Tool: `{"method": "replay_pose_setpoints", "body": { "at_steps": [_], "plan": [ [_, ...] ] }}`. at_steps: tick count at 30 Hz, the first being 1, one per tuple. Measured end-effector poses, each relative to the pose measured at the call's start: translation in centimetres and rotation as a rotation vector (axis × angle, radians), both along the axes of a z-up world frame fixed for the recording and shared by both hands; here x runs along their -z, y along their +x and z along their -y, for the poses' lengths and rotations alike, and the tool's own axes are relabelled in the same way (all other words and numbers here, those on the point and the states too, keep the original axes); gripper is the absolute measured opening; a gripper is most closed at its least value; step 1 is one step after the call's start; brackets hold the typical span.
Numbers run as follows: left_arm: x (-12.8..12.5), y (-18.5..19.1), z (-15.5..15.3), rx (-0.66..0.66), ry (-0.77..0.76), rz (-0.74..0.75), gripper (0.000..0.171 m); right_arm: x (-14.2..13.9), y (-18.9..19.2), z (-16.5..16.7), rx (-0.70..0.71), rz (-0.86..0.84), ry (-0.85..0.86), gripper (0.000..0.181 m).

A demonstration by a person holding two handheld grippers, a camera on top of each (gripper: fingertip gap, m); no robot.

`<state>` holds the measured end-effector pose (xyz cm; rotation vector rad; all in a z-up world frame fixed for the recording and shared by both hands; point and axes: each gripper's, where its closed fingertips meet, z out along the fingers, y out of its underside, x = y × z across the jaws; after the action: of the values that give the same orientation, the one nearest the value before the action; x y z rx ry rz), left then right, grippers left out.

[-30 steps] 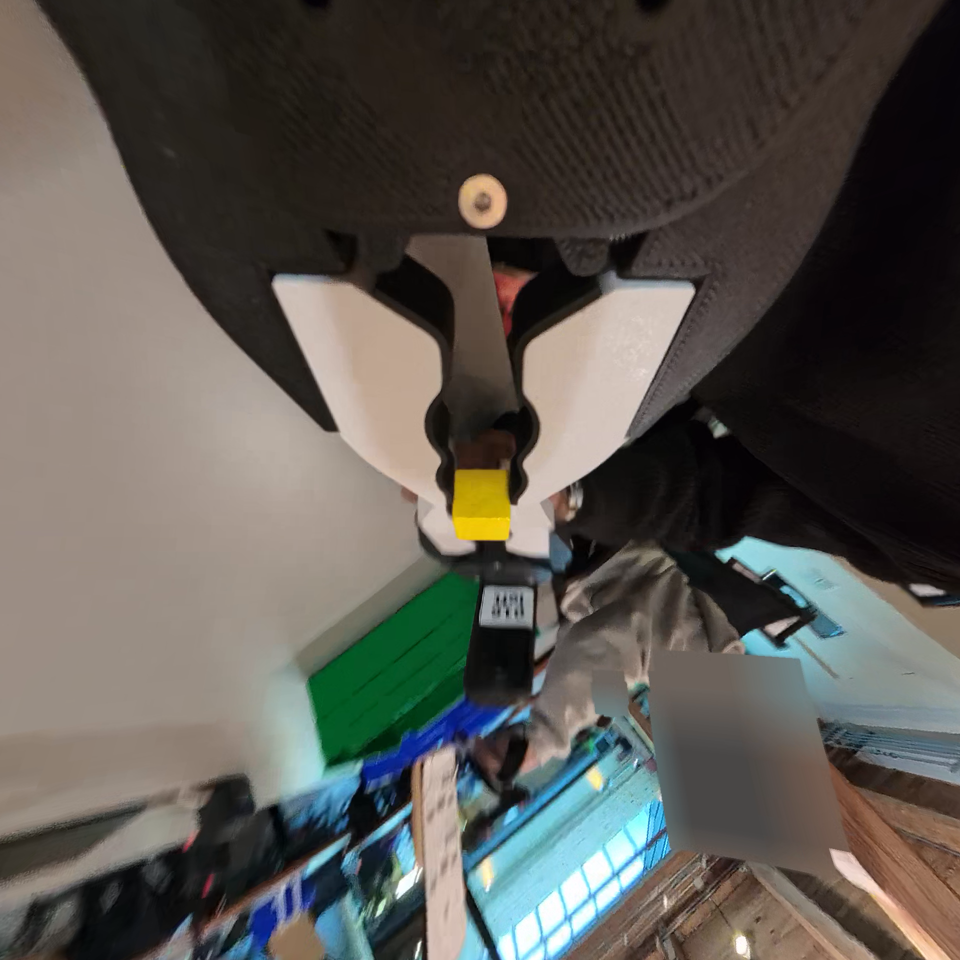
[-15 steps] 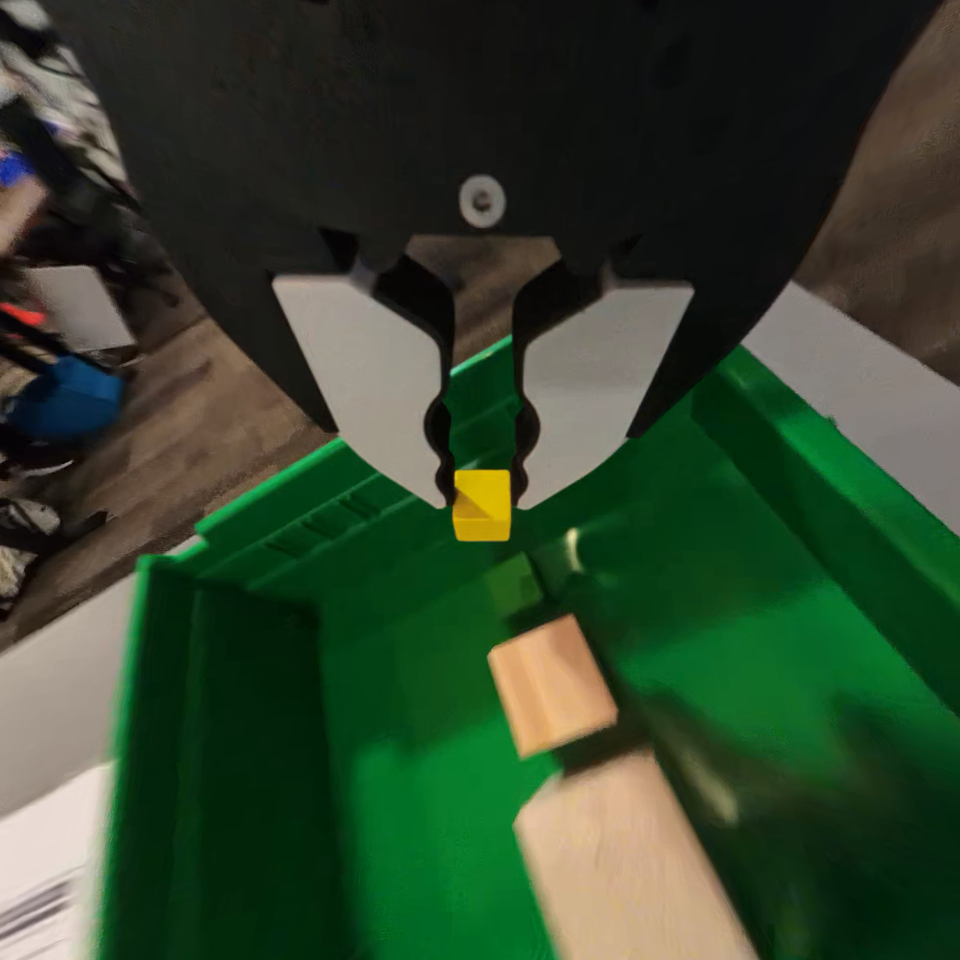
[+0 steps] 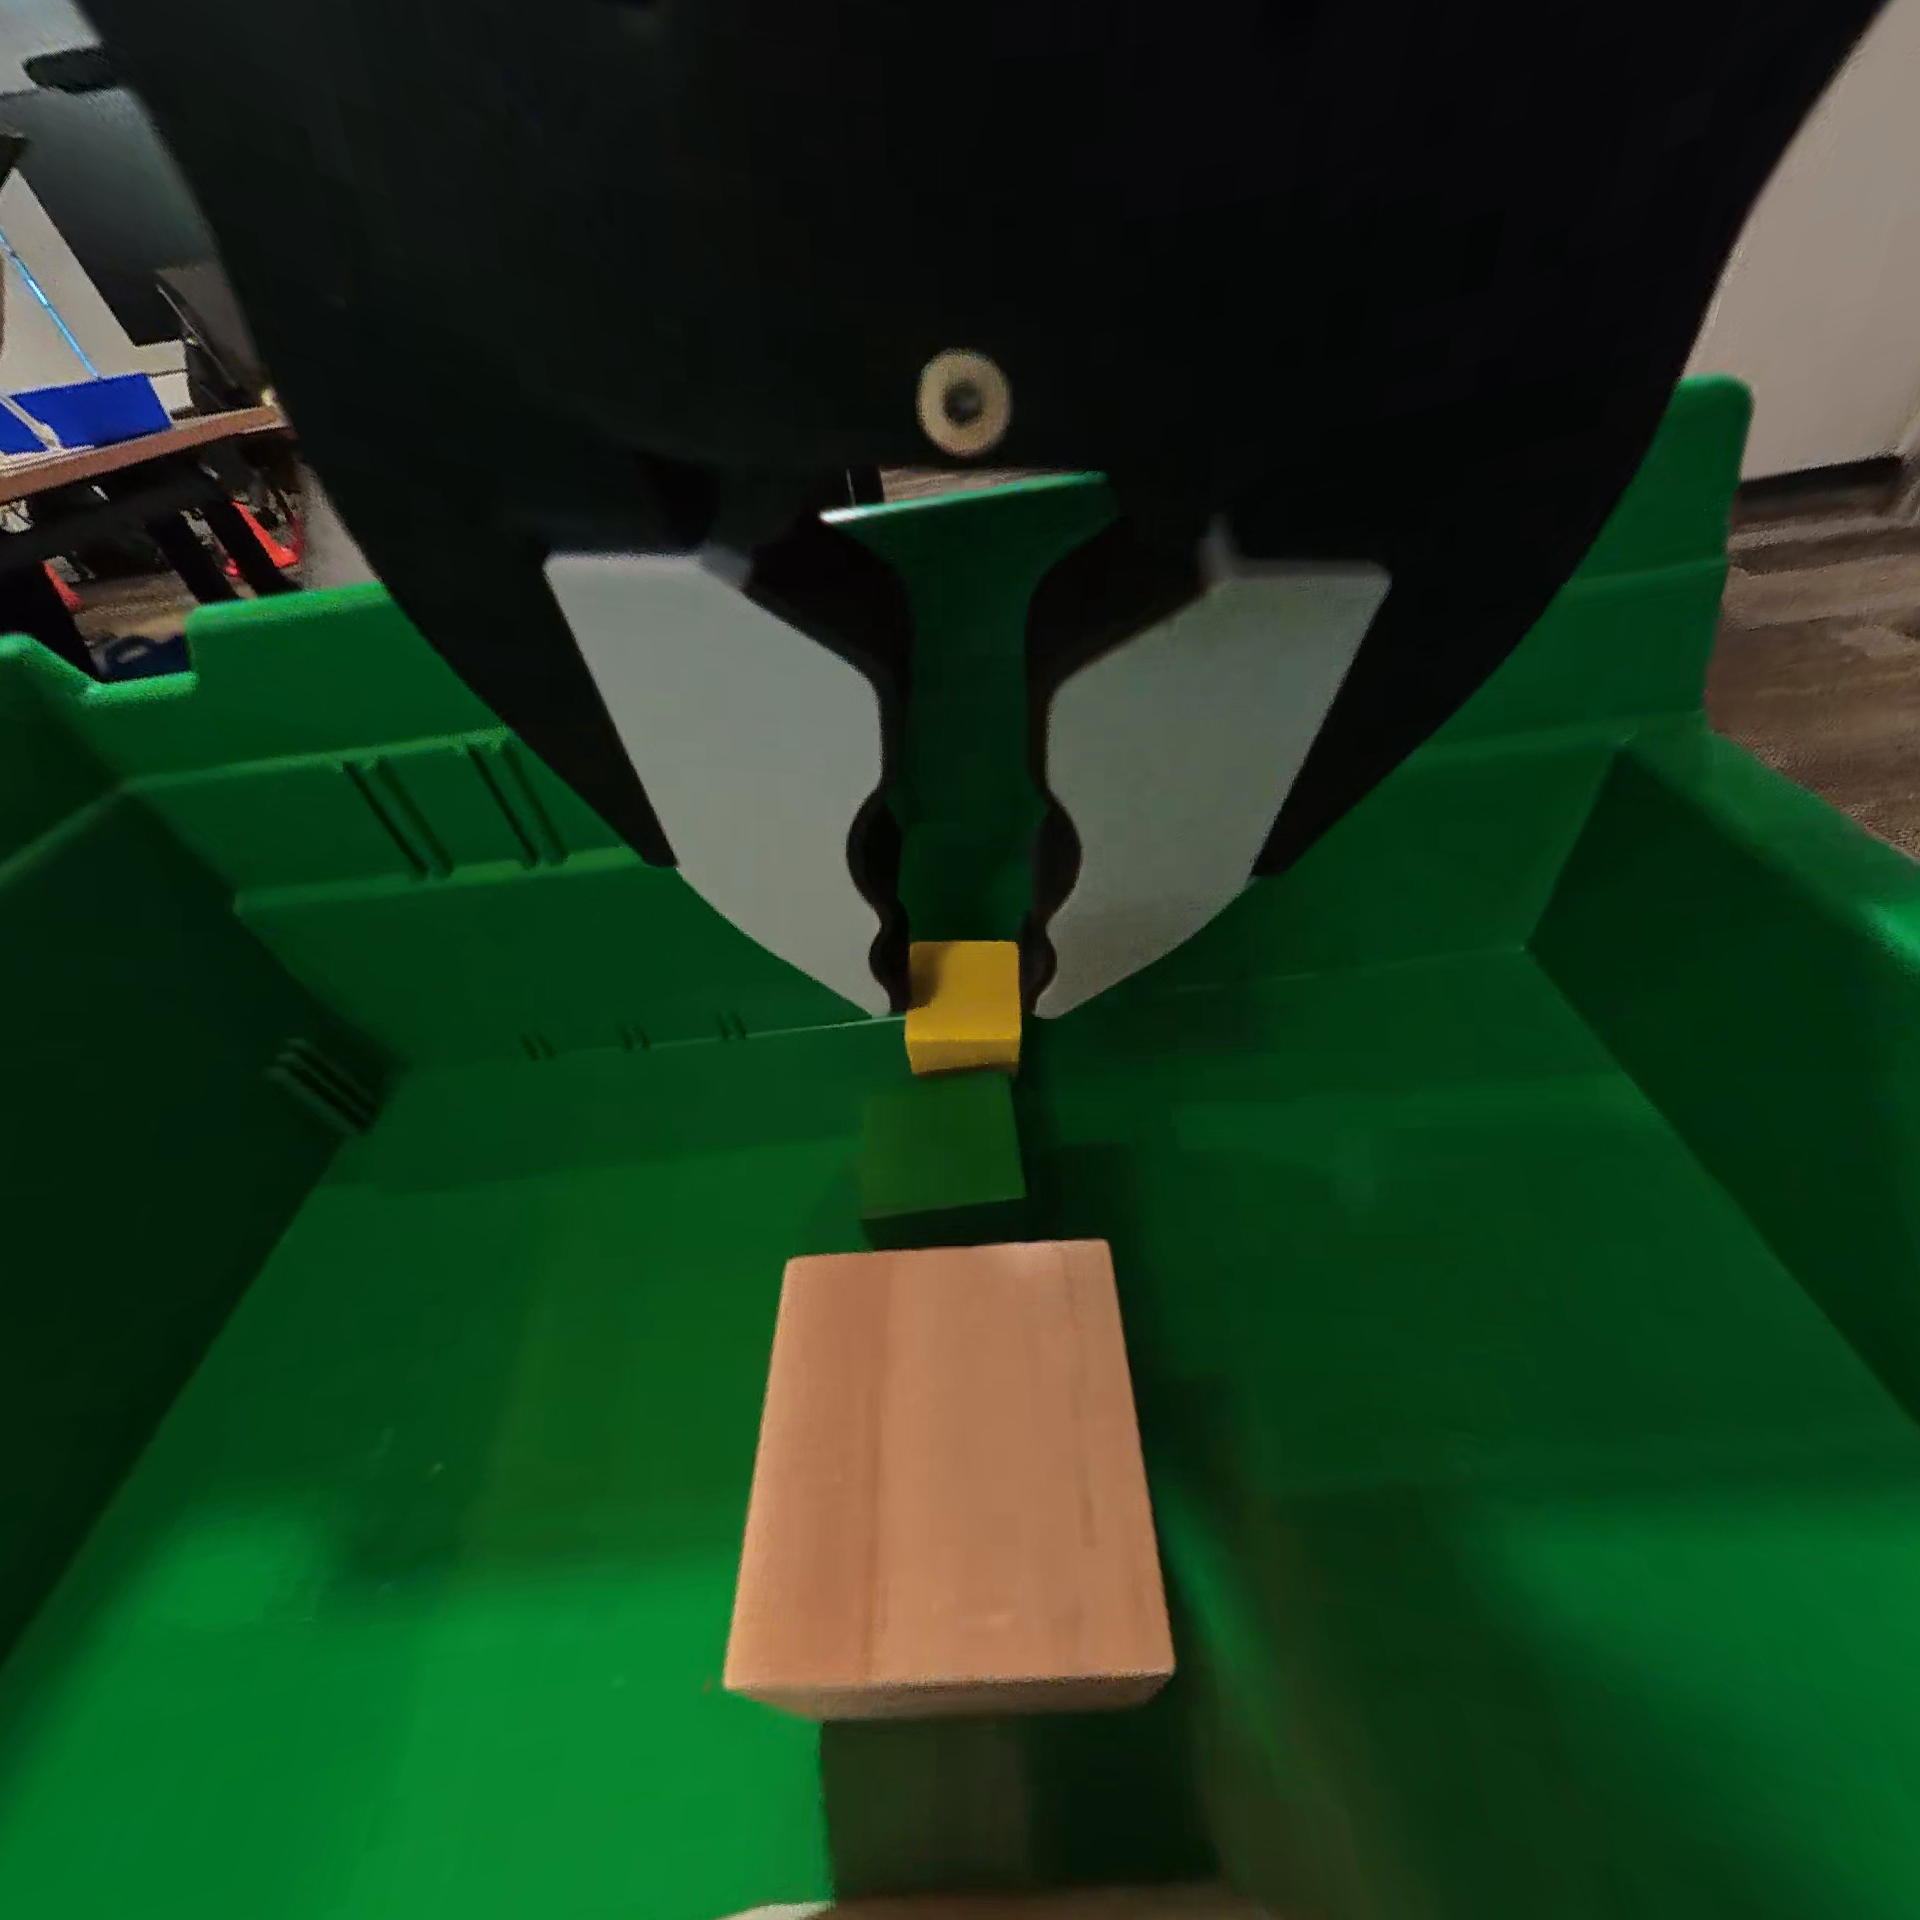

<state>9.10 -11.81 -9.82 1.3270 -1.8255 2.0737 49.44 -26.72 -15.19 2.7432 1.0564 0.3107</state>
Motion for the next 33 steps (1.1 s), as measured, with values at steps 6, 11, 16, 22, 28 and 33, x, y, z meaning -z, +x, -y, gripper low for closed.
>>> {"method": "replay_pose_setpoints", "body": {
  "at_steps": [6, 11, 16, 22, 28, 33],
  "plan": [
    [0.0, 0.2, -0.3, -0.003, -0.024, -0.011, 0.027, 0.2, 0.5, -0.5, -0.040, 0.025, 0.002, 0.021],
    [-0.2, 0.3, -0.5, -0.013, -0.041, -0.015, 0.026, 0.3, 0.5, -0.5, -0.075, 0.051, -0.003, 0.023],
    [-0.3, 0.2, -0.3, -0.014, -0.030, -0.009, 0.025, 0.2, 0.6, -0.5, -0.102, 0.081, 0.006, 0.027],
    [-0.1, 0.1, -0.1, -0.004, -0.018, -0.008, 0.025, 0.2, 0.6, -0.3, -0.081, 0.081, -0.008, 0.029],
    [-0.3, 0.1, -0.2, -0.011, -0.018, -0.007, 0.024, 0.9, 0.8, -0.3, -0.069, 0.085, -0.045, 0.029],
    [-0.1, 0.1, -0.3, -0.008, -0.025, -0.015, 0.024, 0.9, 1.1, -0.4, -0.093, 0.111, -0.057, 0.027]
  ]
}}
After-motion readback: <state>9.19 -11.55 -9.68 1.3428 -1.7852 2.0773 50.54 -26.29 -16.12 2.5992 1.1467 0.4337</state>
